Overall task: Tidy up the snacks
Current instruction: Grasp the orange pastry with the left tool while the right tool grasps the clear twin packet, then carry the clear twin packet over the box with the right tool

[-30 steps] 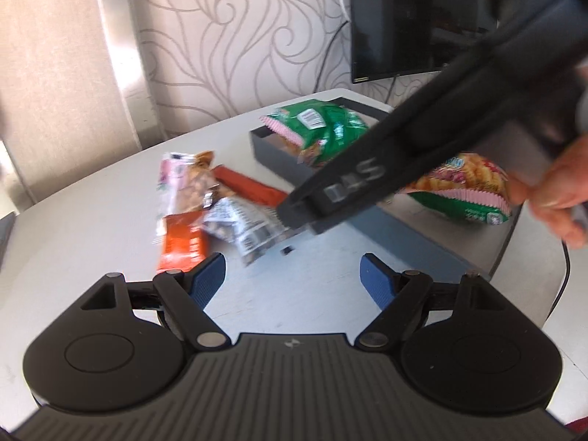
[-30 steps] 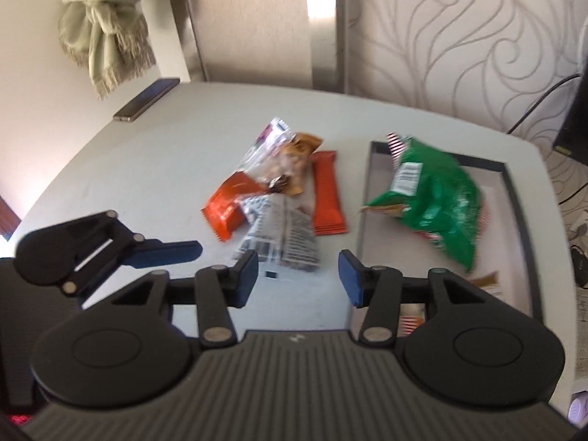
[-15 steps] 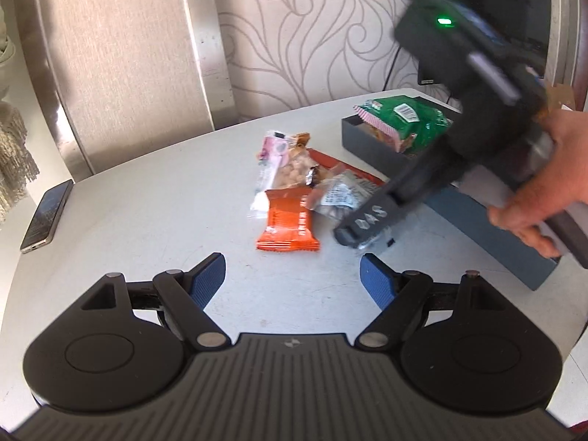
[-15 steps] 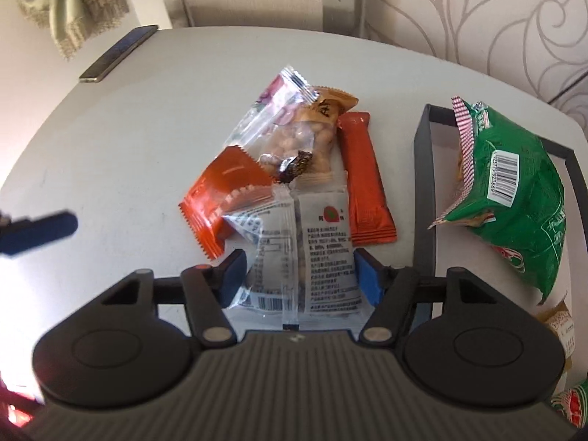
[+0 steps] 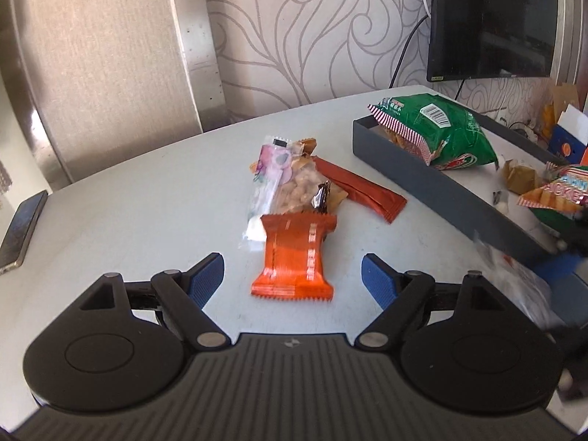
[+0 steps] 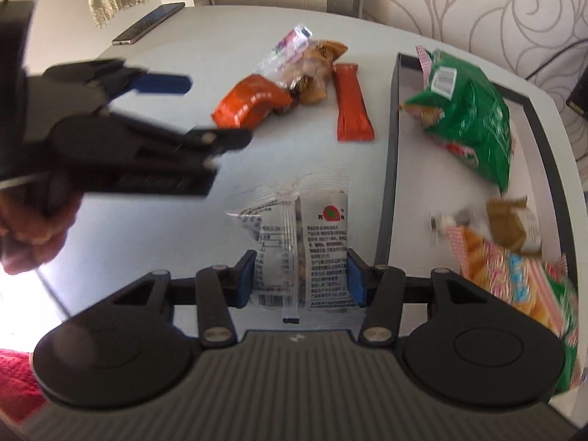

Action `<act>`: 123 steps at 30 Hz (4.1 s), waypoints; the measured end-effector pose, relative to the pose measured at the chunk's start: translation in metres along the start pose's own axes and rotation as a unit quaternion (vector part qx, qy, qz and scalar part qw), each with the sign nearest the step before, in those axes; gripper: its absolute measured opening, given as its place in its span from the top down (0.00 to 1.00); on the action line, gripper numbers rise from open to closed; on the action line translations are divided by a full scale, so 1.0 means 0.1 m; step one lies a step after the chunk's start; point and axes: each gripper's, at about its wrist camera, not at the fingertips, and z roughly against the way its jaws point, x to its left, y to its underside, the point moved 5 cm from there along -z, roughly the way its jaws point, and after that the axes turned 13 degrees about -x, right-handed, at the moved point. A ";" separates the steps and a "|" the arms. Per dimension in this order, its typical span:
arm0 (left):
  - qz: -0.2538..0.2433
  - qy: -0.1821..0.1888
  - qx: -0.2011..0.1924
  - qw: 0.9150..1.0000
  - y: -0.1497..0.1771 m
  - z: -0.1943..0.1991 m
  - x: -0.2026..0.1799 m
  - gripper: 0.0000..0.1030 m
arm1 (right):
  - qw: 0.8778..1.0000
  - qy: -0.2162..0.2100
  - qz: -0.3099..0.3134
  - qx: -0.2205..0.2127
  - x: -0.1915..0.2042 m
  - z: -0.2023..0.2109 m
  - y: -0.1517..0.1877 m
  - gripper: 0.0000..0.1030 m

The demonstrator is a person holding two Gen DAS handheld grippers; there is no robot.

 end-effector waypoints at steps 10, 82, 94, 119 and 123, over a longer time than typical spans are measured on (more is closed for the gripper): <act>-0.008 0.009 0.014 1.000 0.08 -0.19 -0.05 0.58 | 1.000 0.001 -0.004 -0.015 0.08 0.13 0.07 0.49; -0.029 0.028 -0.030 0.999 -0.25 0.46 -0.42 0.59 | 0.987 0.002 -0.004 -0.160 0.04 1.14 -0.64 0.49; -0.024 0.031 -0.033 0.999 -0.26 0.42 -0.40 0.59 | 0.988 0.005 -0.007 -0.155 -0.02 1.09 -0.64 0.49; -0.015 0.042 -0.032 0.998 -0.27 0.45 -0.53 0.59 | 0.986 0.045 -0.036 -0.157 -0.61 1.13 -0.61 0.49; -0.009 0.045 -0.038 0.998 -0.34 0.47 -0.54 0.59 | 0.987 0.053 -0.040 -0.148 -0.72 1.07 -0.57 0.49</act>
